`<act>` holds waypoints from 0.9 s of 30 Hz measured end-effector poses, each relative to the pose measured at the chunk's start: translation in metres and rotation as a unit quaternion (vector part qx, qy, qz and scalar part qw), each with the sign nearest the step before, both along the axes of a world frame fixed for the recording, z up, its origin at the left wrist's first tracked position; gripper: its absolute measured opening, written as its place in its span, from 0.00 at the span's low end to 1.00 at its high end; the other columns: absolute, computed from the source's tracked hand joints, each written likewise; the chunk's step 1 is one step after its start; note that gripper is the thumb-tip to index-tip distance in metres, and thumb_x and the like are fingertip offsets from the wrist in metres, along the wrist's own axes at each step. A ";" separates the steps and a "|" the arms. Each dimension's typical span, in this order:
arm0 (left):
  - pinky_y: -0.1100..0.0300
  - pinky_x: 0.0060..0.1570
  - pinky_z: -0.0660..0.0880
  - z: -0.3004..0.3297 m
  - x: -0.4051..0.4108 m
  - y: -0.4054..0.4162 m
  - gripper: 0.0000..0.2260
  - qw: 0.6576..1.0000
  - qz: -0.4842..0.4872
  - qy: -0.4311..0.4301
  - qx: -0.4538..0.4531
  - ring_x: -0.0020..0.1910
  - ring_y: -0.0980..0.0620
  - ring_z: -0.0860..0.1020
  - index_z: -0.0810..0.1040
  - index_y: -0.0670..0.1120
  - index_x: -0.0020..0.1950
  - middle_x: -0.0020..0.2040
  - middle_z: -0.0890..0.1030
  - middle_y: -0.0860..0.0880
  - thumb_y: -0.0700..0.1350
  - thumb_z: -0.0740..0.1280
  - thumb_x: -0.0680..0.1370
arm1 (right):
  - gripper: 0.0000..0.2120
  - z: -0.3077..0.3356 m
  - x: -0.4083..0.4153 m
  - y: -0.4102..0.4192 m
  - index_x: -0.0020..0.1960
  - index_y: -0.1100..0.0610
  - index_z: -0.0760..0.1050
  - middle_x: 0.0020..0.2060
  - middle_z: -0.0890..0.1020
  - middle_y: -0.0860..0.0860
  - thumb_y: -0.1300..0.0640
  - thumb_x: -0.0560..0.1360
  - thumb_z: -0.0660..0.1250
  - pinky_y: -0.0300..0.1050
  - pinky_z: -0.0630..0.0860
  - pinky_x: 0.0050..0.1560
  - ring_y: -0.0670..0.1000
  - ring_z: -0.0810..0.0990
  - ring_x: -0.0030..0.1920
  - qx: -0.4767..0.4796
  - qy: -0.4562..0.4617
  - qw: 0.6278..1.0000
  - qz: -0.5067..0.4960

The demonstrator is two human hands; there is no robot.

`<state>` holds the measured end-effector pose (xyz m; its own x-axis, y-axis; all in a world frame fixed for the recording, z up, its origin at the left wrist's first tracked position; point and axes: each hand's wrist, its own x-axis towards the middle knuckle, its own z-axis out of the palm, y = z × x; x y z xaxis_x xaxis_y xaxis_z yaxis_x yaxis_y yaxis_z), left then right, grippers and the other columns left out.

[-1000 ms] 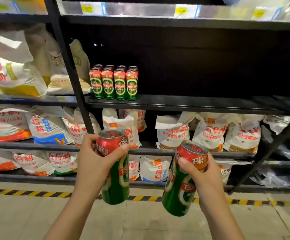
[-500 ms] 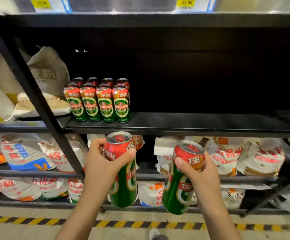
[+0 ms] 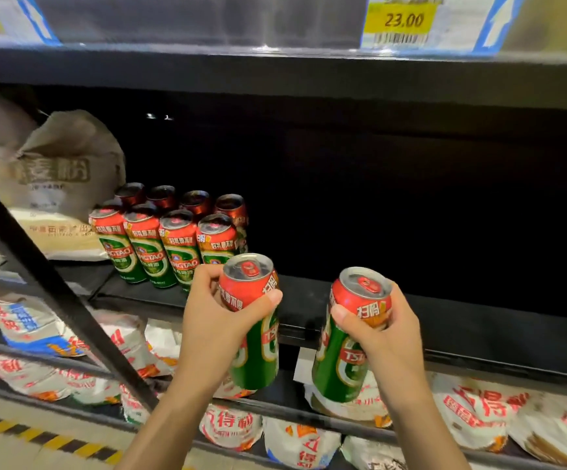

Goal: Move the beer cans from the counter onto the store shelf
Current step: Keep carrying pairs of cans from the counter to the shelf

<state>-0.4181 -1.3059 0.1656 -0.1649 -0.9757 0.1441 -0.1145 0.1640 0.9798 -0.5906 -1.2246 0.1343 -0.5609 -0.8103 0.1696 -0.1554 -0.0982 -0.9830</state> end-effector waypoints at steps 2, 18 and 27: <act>0.73 0.37 0.74 -0.002 -0.010 -0.011 0.22 1.000 -0.010 -0.003 -0.002 0.42 0.65 0.79 0.71 0.51 0.53 0.47 0.78 0.55 0.43 0.77 0.64 | 0.28 0.002 -0.006 -0.015 0.55 0.43 0.71 0.49 0.80 0.42 0.47 0.58 0.75 0.27 0.75 0.40 0.37 0.79 0.49 -0.008 0.002 1.000 0.012; 0.75 0.41 0.73 -0.034 -0.058 -0.081 0.27 1.000 0.005 0.015 0.003 0.46 0.66 0.78 0.70 0.51 0.58 0.51 0.78 0.55 0.44 0.78 0.64 | 0.27 -0.012 -0.029 -0.099 0.57 0.52 0.71 0.50 0.80 0.46 0.51 0.62 0.77 0.30 0.77 0.45 0.44 0.80 0.51 0.026 0.028 0.999 -0.017; 0.68 0.47 0.76 -0.046 -0.074 -0.098 0.28 0.999 -0.013 -0.037 -0.023 0.50 0.59 0.78 0.68 0.50 0.60 0.51 0.77 0.55 0.48 0.78 0.65 | 0.25 -0.022 -0.032 -0.114 0.56 0.50 0.70 0.49 0.79 0.44 0.60 0.64 0.77 0.25 0.74 0.41 0.38 0.79 0.46 0.038 0.024 0.998 -0.040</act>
<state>-0.4926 -1.4041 0.1192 -0.2020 -0.9637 0.1747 -0.1821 0.2122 0.9601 -0.6222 -1.3385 0.1120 -0.6162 -0.7753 0.1385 -0.2075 -0.0098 -0.9782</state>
